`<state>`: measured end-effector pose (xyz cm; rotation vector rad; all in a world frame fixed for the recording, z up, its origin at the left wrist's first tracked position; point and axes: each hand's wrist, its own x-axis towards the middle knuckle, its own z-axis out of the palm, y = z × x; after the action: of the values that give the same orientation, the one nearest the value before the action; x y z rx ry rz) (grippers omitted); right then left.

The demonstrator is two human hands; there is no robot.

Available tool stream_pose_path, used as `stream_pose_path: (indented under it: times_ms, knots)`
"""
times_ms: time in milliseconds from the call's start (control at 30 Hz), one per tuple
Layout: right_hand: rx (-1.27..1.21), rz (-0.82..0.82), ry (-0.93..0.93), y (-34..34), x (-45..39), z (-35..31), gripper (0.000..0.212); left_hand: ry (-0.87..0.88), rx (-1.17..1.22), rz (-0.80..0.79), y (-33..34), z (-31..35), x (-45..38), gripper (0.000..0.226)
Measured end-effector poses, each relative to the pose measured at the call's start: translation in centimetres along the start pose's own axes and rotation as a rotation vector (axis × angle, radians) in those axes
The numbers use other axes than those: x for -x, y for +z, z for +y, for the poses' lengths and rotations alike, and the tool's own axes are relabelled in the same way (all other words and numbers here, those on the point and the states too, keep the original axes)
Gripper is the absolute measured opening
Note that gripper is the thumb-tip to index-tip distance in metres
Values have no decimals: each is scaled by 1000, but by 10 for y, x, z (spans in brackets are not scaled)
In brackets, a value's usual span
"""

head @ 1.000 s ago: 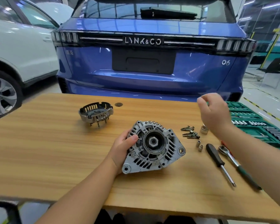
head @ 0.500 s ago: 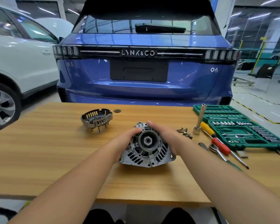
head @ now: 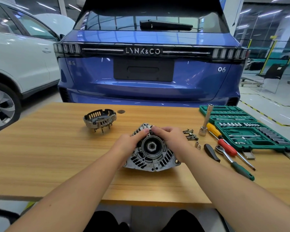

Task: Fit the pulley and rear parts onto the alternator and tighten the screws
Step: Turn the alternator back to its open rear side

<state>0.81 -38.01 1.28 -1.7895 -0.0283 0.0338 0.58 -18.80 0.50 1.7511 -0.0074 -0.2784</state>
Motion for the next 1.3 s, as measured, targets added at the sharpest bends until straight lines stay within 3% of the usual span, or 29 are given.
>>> stream_pose_path:
  times_ms: [167,267,533,733,900,1000,1133,1200,1300]
  knots:
    - [79,81,-51,6,5,-5,74,139,37,36,-1,-9,10,64]
    - [155,93,-175,10,9,-4,58,278,-50,142,-1,-17,16,54]
    - [203,165,-380,12,14,9,60,483,-312,308,-4,-25,12,58]
    - [211,221,-436,15,19,11,41,548,-347,299,-6,-32,6,59]
    - [203,193,-401,15,21,11,51,422,-258,163,-8,-28,13,80]
    - [223,153,-363,16,22,7,62,231,-103,122,-8,-18,21,102]
    - [286,87,-278,15,21,-2,76,-160,141,25,-7,1,24,91]
    - [320,67,-245,13,23,-4,82,-240,136,3,-9,9,26,85]
    - [342,34,-117,8,24,-8,88,-325,34,18,-17,16,28,106]
